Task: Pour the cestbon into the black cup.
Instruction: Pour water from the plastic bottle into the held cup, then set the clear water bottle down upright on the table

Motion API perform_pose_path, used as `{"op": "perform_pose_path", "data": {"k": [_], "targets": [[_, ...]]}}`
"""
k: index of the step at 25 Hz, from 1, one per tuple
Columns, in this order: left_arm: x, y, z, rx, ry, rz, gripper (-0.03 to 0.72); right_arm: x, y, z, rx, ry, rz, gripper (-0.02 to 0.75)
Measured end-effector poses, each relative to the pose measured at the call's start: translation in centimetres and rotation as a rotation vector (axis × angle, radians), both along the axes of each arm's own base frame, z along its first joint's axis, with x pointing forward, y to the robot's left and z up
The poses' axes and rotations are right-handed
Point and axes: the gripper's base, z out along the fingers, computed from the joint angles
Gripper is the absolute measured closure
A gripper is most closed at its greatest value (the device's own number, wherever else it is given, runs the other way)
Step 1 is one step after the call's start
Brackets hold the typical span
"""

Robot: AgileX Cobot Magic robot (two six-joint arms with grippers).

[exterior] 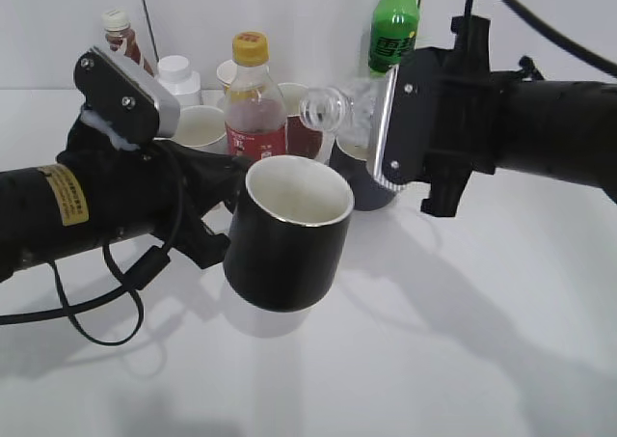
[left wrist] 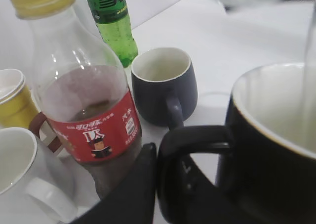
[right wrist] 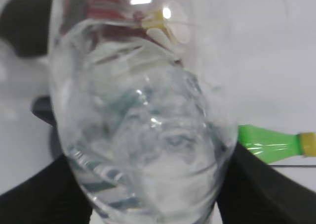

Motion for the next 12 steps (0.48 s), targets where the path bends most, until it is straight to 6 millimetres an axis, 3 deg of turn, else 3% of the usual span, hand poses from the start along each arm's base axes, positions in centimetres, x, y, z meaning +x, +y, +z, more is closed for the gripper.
{"op": "perform_pose_path", "data": {"k": [3, 8, 12], "targets": [[0.0, 0.0, 0.0, -0.008, 0.005, 0.011, 0.634, -0.3, 0.3, 0.0, 0.107, 0.077, -0.044, 0.253], [0.3, 0.5, 0.5, -0.062, 0.0, 0.088, 0.634, -0.1, 0.0, 0.6, 0.499, 0.278, -0.213, 0.253], [-0.5, 2.1, 1.7, -0.118, -0.065, 0.168, 0.634, 1.1, -2.0, 0.9, 0.76, 0.355, -0.342, 0.253]]}}
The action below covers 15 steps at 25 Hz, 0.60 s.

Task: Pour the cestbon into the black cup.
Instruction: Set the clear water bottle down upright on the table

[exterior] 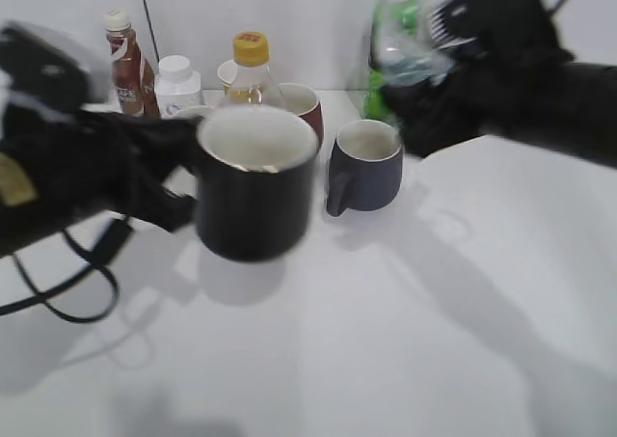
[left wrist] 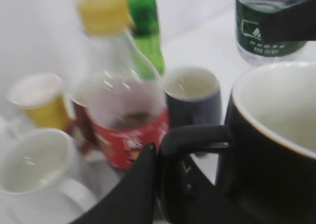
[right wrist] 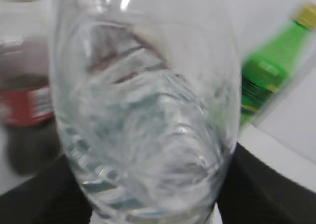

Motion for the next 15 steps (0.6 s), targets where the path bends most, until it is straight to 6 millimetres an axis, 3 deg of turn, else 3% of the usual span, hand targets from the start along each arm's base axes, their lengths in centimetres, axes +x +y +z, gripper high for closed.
{"op": "perform_pose_path", "data": {"k": [4, 9, 15], "targets": [[-0.1, 3.6, 0.7, -0.061, -0.08, 0.211, 0.634, 1.7, -4.5, -0.3, 0.111, 0.035, -0.147, 0.253], [1.8, 9.0, 0.8, -0.092, -0.157, 0.503, 0.634, 3.5, -10.0, -1.1, 0.215, 0.02, -0.315, 0.253], [5.5, 13.9, -2.7, -0.02, -0.143, 0.696, 0.634, 5.6, -10.4, -5.1, 0.268, 0.041, -0.317, 0.253]]}}
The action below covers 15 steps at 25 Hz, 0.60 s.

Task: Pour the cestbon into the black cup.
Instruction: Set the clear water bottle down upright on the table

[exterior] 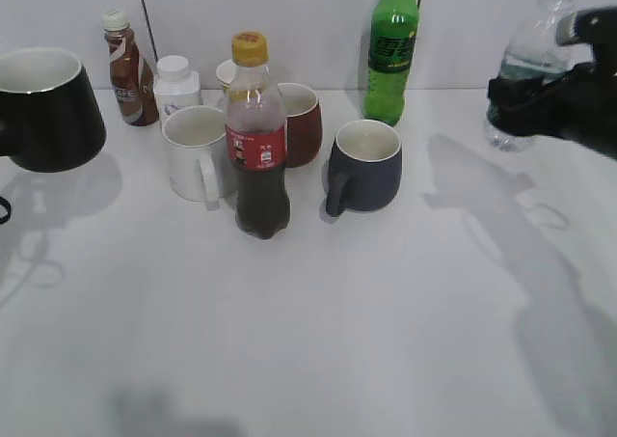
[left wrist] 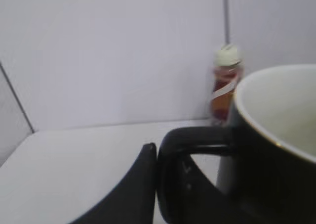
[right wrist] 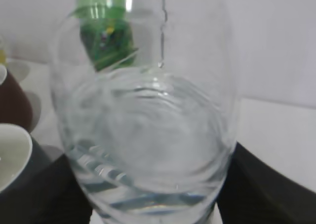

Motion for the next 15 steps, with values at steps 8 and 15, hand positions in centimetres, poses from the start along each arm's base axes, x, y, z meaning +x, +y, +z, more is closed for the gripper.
{"op": "perform_pose_path", "data": {"k": [8, 15], "targets": [[6.3, 1.3, -6.1, 0.007, 0.019, -0.012, 0.634, 2.7, 0.4, -4.1, 0.03, 0.018, 0.009, 0.253], [9.4, 0.9, -9.5, -0.018, 0.049, -0.051, 0.634, 3.9, 0.6, -6.2, 0.03, 0.017, 0.017, 0.253]]}}
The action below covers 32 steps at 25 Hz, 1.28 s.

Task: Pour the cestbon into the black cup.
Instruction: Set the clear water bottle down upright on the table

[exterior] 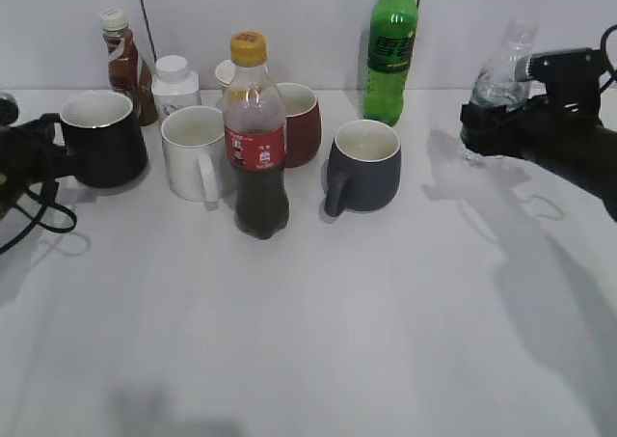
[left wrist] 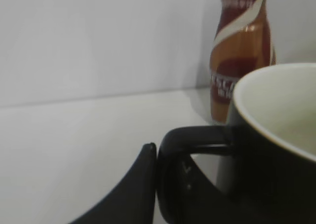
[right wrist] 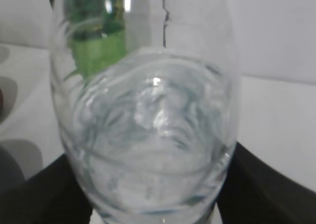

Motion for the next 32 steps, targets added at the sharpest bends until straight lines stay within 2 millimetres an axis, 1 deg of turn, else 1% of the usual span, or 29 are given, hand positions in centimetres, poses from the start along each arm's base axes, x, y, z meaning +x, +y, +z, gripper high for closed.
{"op": "perform_pose_path", "data": {"k": [3, 6, 13, 17, 22, 25, 29, 32], "targets": [[-0.1, 0.2, -1.3, -0.016, 0.034, 0.005, 0.634, 0.0, 0.0, -1.4, -0.005, 0.014, 0.004, 0.253], [-0.1, 0.3, -1.9, -0.028, 0.02, -0.004, 0.634, 0.0, 0.0, -2.6, -0.005, 0.037, 0.005, 0.253], [-0.1, 0.3, -2.5, -0.034, 0.008, -0.011, 0.634, -0.1, 0.3, -3.8, -0.016, 0.053, 0.038, 0.252], [-0.2, 0.3, -2.5, -0.034, 0.011, -0.012, 0.608, -0.1, 0.3, -4.0, -0.011, 0.046, 0.04, 0.252], [-0.8, 0.3, -2.9, -0.033, 0.036, -0.014, 0.535, -0.2, 0.5, -4.2, -0.011, 0.039, 0.061, 0.252], [-1.4, 0.3, -3.2, -0.033, 0.058, -0.015, 0.475, -0.2, 0.6, -4.2, -0.011, 0.032, 0.071, 0.244], [-2.4, 0.3, -3.7, -0.032, 0.094, -0.015, 0.377, -0.2, 0.5, -4.2, -0.007, 0.031, 0.068, 0.124], [-3.2, 0.3, -3.3, -0.032, 0.108, -0.015, 0.335, -0.2, 0.5, -4.1, -0.004, 0.025, 0.066, 0.09]]}}
